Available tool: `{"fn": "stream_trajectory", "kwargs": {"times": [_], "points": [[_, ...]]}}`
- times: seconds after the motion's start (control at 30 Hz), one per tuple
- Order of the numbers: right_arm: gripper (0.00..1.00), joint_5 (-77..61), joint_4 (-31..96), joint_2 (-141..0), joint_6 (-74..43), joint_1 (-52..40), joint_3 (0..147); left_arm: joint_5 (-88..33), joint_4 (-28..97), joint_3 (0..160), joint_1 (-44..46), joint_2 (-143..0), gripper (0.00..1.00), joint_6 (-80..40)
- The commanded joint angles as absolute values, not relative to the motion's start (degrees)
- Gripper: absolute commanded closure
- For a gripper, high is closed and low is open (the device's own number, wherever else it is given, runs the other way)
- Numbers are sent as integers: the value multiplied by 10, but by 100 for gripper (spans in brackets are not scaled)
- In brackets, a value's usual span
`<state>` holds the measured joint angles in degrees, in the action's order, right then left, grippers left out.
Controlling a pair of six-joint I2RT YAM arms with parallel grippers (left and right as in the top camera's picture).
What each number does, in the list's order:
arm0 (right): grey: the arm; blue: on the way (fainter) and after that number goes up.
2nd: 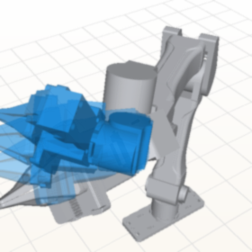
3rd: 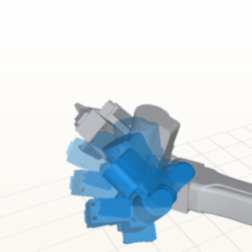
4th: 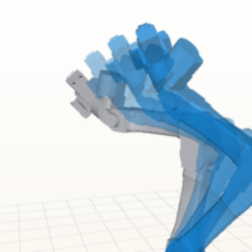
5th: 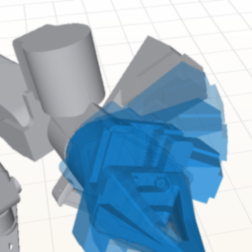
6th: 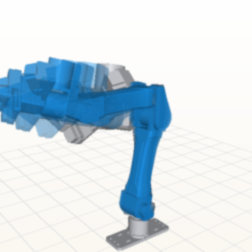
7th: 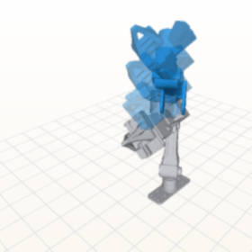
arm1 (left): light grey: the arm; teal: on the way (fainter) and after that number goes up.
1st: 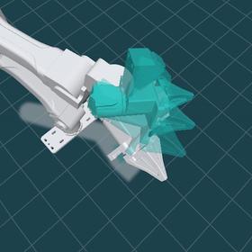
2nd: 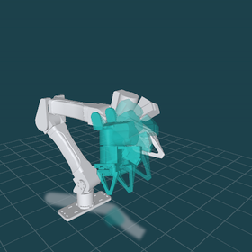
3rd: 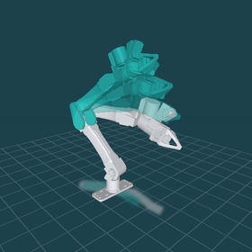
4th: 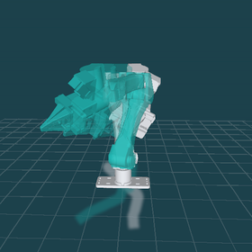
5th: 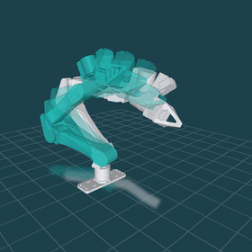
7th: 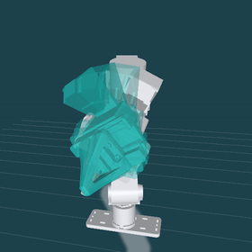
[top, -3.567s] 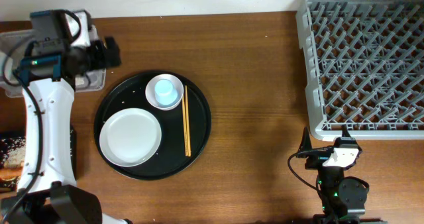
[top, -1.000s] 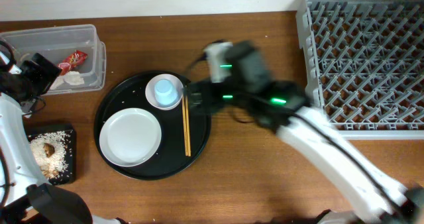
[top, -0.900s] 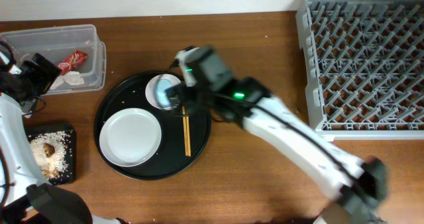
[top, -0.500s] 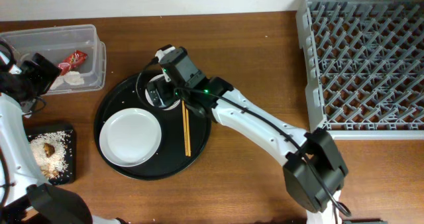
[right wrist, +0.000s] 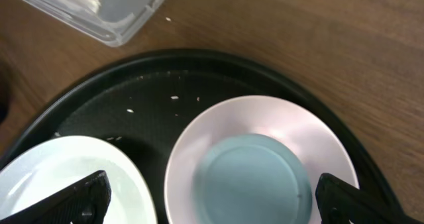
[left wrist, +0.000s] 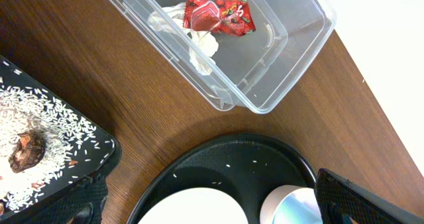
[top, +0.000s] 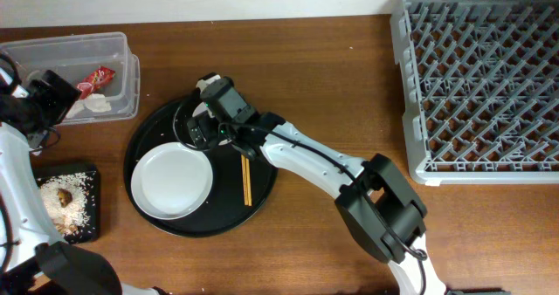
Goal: Sort waste into correct bins and load items into the dishwasher rack
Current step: 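Grasp the light-blue cup with the right gripper and lift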
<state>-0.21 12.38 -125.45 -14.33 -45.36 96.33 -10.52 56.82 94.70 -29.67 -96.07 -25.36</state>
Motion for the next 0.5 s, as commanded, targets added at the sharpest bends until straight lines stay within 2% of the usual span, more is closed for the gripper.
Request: {"fn": "stream_trajectory", "kwargs": {"times": [0.0, 0.47], "points": [[2, 20, 117, -1272, -138, -457, 976, -107, 569, 948, -299, -961, 1, -259], [2, 48, 109, -1309, -140, -459, 976, -107, 569, 948, -299, -961, 1, -259]]}}
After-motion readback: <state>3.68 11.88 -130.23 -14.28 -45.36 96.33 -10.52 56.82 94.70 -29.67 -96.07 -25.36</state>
